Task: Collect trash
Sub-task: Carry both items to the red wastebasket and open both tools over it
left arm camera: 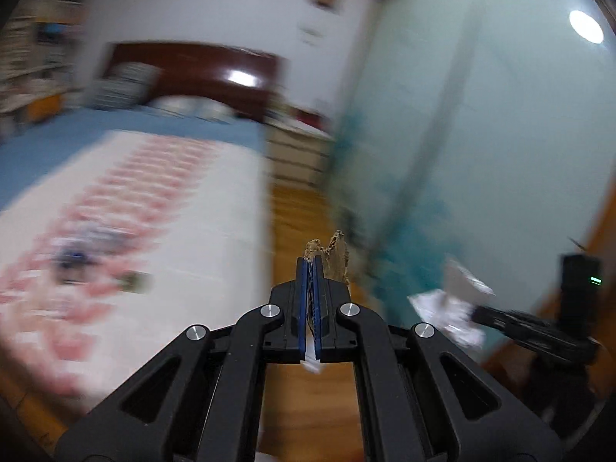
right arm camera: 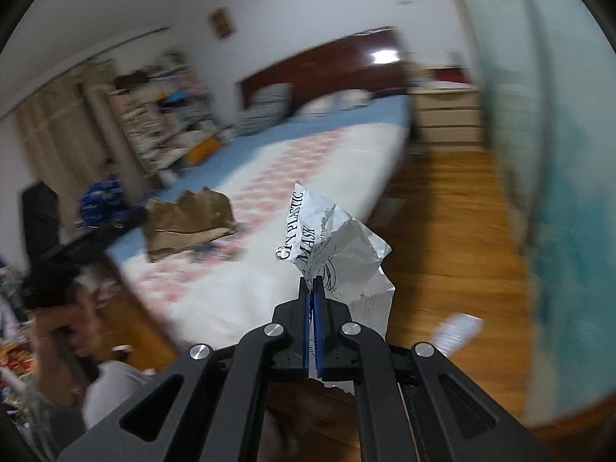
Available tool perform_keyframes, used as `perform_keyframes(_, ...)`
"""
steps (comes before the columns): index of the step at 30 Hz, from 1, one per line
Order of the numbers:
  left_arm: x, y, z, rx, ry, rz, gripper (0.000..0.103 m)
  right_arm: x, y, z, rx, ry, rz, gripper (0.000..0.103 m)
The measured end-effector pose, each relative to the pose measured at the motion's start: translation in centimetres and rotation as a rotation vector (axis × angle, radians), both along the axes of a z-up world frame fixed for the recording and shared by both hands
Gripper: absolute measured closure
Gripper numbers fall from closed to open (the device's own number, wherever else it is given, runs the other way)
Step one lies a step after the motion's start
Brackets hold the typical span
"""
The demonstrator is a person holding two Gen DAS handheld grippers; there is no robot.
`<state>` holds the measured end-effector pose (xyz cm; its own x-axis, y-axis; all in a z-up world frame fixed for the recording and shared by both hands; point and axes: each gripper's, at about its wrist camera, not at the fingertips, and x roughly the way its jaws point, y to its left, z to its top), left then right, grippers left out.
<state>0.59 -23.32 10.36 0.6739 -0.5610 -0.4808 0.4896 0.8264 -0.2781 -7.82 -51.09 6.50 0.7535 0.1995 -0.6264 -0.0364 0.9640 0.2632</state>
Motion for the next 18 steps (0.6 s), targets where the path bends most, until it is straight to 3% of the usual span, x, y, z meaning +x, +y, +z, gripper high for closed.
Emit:
perform_keyframes(4, -2.6, -12.7, -4.5, 0.059, 0.127, -0.29, 0.101, -7.4, -9.5, -5.3, -0.03, 0.177, -0.196, 0.099)
perform_keyframes(7, -4.4, -21.6, -11.7, 0.15, 0.349, -0.481, 0.101, -14.1, -15.3, -12.5, 0.045, 0.356, -0.346, 0.099)
perform_keyframes(10, -7.3, -29.0, -20.8, 0.351, 0.568, -0.601, 0.101, -19.6, -17.6, -19.9, 0.155, 0.509, -0.432, 0.099)
perform_keyframes(14, -11.1, -33.7, -28.9, 0.602, 0.661, -0.689, 0.101, -23.6, -17.6, -26.0, 0.241, 0.603, -0.472, 0.099)
perform_keyframes(16, -12.3, -34.7, -30.9, 0.665, 0.684, -0.721, 0.101, -24.7, -17.7, -27.8, 0.281, 0.62, -0.489, 0.099)
perform_keyframes(18, -12.8, -35.0, -31.4, 0.713, 0.639, -0.74, 0.101, -24.5, -17.1, -29.1, 0.301, 0.635, -0.497, 0.099)
